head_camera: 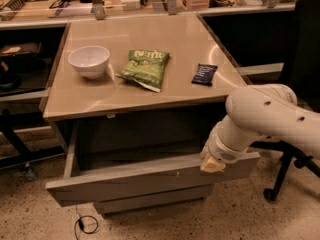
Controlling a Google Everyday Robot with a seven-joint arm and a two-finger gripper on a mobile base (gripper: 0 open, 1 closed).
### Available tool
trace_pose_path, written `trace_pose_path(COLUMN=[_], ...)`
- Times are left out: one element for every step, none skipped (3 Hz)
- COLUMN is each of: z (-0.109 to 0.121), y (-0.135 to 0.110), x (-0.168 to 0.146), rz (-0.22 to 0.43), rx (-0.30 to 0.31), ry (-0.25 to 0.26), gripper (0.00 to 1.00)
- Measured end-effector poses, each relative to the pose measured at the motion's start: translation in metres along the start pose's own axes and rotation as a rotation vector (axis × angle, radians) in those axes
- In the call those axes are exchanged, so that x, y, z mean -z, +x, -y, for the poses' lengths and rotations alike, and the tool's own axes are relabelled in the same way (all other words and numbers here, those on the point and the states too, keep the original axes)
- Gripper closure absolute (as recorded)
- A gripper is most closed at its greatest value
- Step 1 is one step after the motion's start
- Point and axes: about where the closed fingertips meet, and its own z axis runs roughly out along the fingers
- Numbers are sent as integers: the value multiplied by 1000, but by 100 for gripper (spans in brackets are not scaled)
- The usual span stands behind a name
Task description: Open top drawer
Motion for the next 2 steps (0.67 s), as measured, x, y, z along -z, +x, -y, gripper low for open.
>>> trace_pose_path(z=[-26, -27], y=[7, 8], x=[10, 8], rz=[-3, -10], rx=[-38, -41], ry=[-7, -11], gripper=[100, 100])
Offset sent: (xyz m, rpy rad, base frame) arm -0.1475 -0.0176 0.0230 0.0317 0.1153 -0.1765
